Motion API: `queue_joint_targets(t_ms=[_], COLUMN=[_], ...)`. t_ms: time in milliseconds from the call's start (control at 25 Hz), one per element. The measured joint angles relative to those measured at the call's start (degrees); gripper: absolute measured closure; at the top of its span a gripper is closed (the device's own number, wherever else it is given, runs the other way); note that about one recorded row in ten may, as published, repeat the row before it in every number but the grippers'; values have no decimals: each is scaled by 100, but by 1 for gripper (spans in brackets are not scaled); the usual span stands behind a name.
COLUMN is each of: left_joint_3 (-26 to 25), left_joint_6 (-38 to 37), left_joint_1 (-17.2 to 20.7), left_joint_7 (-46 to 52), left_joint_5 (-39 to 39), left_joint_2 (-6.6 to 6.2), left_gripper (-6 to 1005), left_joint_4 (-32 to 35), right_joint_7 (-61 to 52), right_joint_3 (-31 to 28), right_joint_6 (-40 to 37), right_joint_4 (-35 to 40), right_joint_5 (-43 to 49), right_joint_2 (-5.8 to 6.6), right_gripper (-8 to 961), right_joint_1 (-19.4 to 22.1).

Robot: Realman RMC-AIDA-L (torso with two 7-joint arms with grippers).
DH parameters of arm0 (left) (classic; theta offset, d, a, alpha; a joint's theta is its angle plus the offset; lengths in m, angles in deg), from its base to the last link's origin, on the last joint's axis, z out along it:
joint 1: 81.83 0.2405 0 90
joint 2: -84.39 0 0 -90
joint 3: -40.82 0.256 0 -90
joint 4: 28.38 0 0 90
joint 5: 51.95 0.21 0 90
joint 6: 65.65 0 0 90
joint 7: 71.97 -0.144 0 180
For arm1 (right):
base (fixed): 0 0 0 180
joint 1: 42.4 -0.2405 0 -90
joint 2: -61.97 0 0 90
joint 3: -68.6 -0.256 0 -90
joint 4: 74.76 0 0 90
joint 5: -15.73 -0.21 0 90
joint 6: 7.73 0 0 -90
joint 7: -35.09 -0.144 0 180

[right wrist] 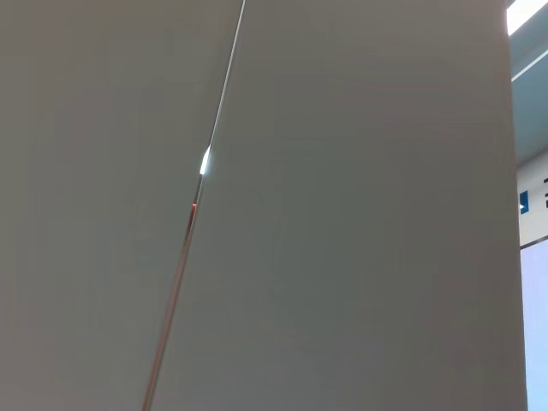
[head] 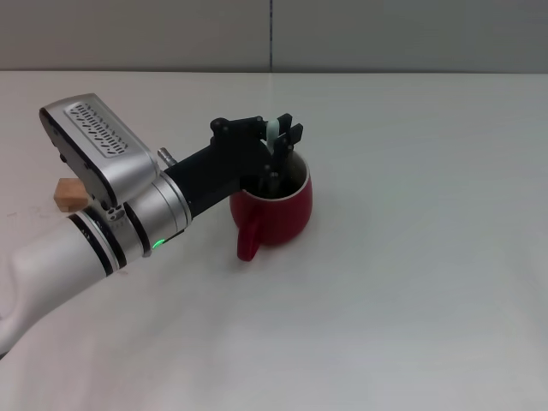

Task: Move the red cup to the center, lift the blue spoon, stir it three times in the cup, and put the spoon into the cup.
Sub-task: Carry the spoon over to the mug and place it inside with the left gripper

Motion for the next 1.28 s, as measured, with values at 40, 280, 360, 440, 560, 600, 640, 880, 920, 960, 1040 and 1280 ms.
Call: queue_joint_targets(t_ms=[40,280,360,440,560,600,640,880,920,960,1040,1280], left_joint_3=[-22,-97,-106,-108,-110,-110,-109,-100,-91,-76,-56,0], left_joint_6=[5,-86,-129,-140,-153,-159,-159,-167,-169,-171,-172,-140], left_joint_1=[-3,130,223,314,447,489,522,598,593,579,532,213], left_joint_7=[-10,19,87,182,380,449,513,801,814,816,809,710], left_joint_5=[-8,-9,18,82,224,284,351,636,642,644,645,614], left_joint_2=[-1,-61,-92,-113,-134,-139,-141,-130,-124,-113,-91,-24], left_gripper=[861,862,862,862,862,862,862,862,862,862,861,861], left_joint_4=[-30,26,121,221,353,406,457,626,633,633,611,336], right_joint_7=[0,0,0,0,0,0,0,0,0,0,0,0], right_joint_3=[0,0,0,0,0,0,0,0,0,0,0,0], right_joint_6=[0,0,0,0,0,0,2,10,10,13,17,20], right_joint_4=[-1,-5,-5,-5,-12,-14,-16,-15,-15,-14,-14,-14], right_joint_5=[0,0,0,0,0,0,0,0,0,0,0,0], right_joint_2=[0,0,0,0,0,0,0,0,0,0,0,0], right_gripper=[273,273,274,274,274,274,274,274,273,273,273,273], right_joint_1=[0,6,8,9,9,9,9,8,7,4,3,-6])
